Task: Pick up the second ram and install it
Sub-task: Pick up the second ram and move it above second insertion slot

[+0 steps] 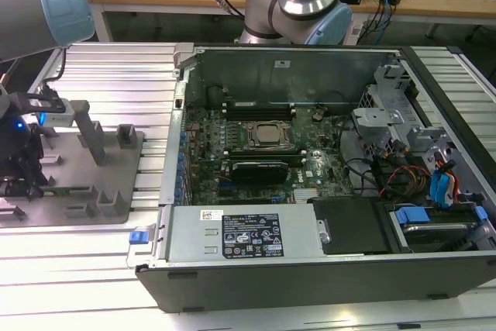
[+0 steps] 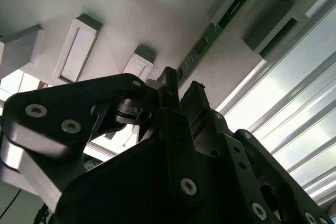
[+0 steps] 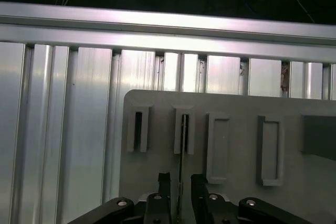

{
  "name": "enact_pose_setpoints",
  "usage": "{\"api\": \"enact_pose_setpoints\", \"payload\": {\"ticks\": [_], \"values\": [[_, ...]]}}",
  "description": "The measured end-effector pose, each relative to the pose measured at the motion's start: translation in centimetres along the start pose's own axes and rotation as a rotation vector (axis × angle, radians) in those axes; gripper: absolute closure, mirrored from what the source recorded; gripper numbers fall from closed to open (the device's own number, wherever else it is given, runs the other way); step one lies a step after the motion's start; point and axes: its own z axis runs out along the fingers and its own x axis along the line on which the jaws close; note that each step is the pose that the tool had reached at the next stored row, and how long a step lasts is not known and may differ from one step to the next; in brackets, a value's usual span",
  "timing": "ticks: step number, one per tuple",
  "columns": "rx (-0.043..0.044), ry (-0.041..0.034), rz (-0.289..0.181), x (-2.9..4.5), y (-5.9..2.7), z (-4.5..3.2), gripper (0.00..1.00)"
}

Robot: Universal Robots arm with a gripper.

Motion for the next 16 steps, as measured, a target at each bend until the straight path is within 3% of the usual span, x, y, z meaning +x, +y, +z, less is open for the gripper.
{"api": "enact_pose_setpoints", "payload": {"ticks": [1, 2, 16], "values": [[0.0000, 0.0000, 0.000, 0.00, 0.00, 0.00, 0.73], [0.0000, 0.0000, 0.000, 0.00, 0.00, 0.00, 0.81], [0.0001, -0.0009, 0.000, -0.07, -0.23, 0.00, 0.83]]}}
